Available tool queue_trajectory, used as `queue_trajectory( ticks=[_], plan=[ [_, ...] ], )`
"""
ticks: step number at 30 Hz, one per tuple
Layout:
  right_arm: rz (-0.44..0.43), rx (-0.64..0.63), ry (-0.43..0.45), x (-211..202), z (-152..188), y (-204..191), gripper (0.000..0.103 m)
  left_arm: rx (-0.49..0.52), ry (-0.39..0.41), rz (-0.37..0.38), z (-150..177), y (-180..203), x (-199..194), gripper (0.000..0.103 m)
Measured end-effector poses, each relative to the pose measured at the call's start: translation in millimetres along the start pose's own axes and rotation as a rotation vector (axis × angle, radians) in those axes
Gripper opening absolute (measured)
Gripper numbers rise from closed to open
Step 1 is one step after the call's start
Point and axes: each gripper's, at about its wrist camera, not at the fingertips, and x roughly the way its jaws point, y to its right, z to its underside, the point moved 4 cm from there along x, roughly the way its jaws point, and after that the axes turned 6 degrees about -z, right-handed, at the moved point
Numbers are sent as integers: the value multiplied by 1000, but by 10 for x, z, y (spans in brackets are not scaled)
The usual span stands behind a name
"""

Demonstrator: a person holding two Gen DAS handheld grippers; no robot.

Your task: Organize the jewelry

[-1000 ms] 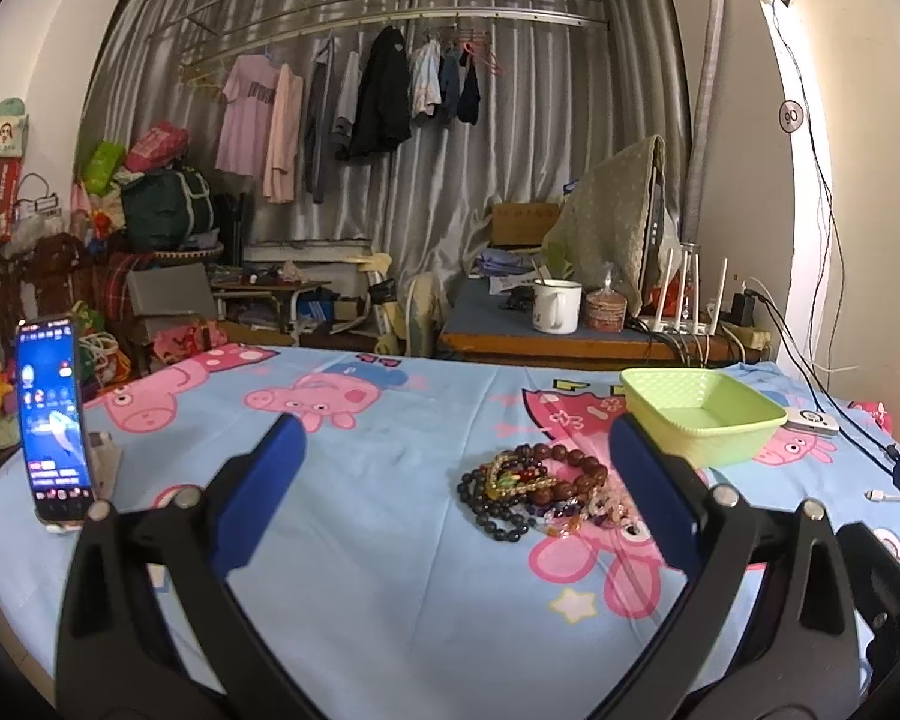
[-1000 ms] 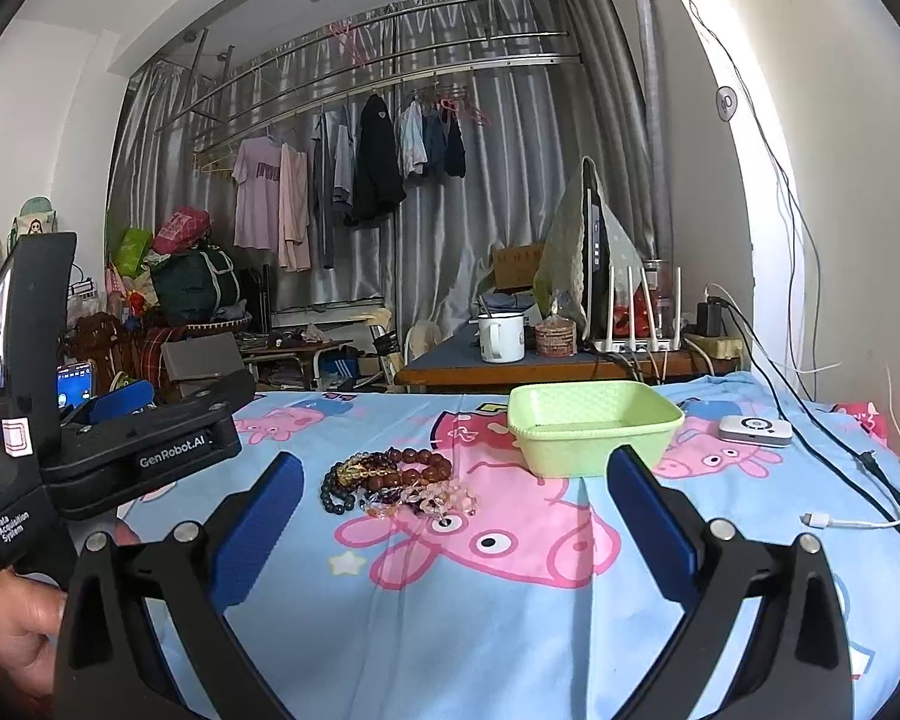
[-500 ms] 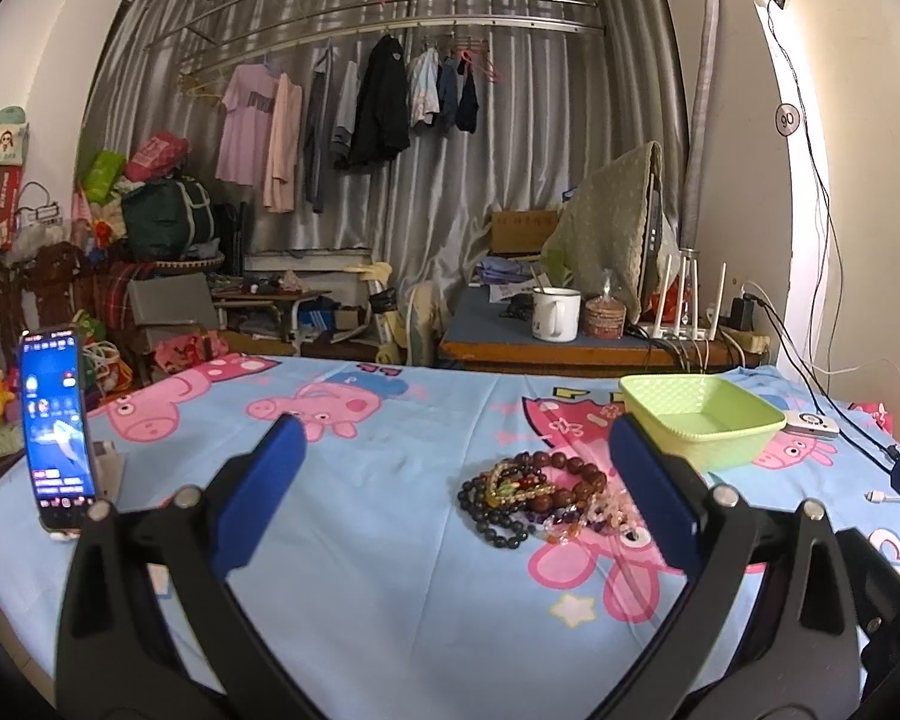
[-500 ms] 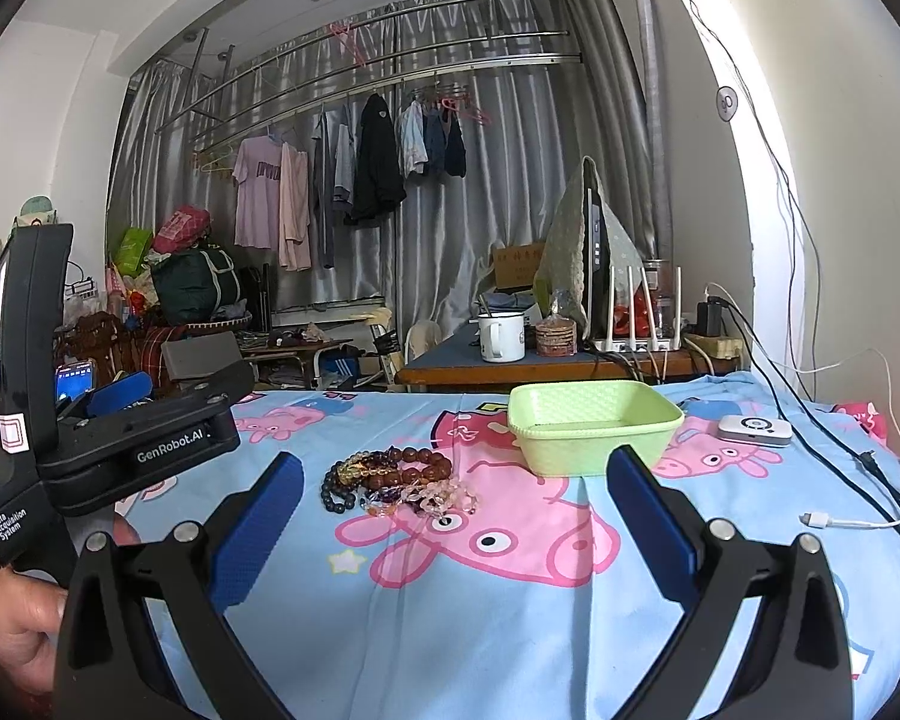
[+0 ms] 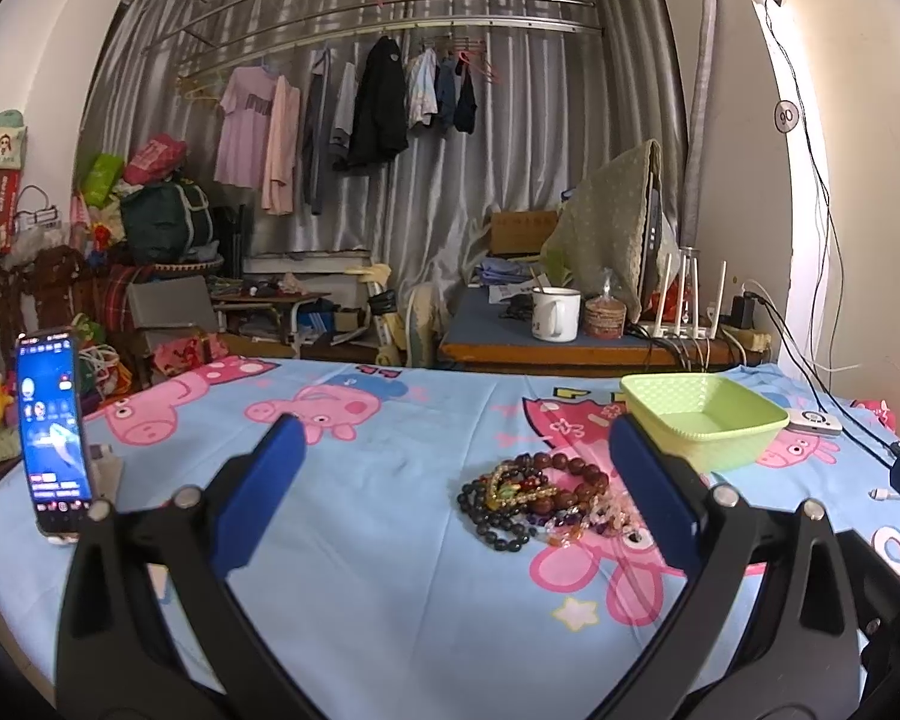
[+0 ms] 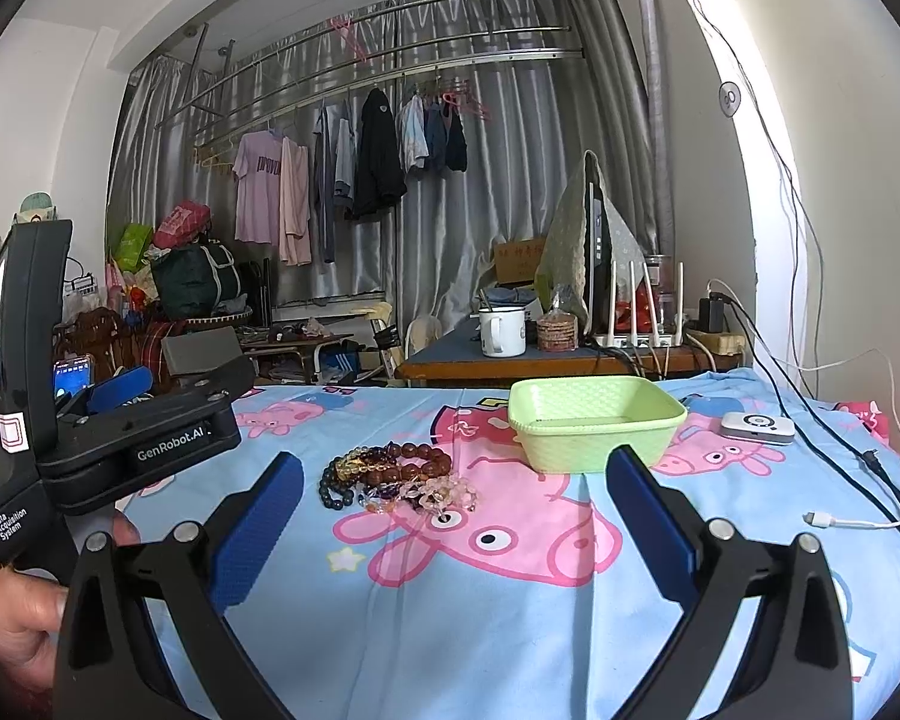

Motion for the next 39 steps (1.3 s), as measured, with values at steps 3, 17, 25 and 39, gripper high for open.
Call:
queue_trajectory(
  ticks=[3, 17, 25, 39],
  plan=[
    [0, 2, -5, 15, 7, 4, 73, -4, -4, 2, 0, -6, 8, 97],
    [7, -15, -13, 163, -51, 28, 71, 20, -7, -14, -9, -5, 300, 97],
    [1, -33, -25, 322, -117, 24, 71, 32, -13, -31, 5, -45, 481, 97],
    [-25, -77, -55, 626, -207, -54, 64, 46, -49, -38, 1, -155, 833, 97]
  ],
)
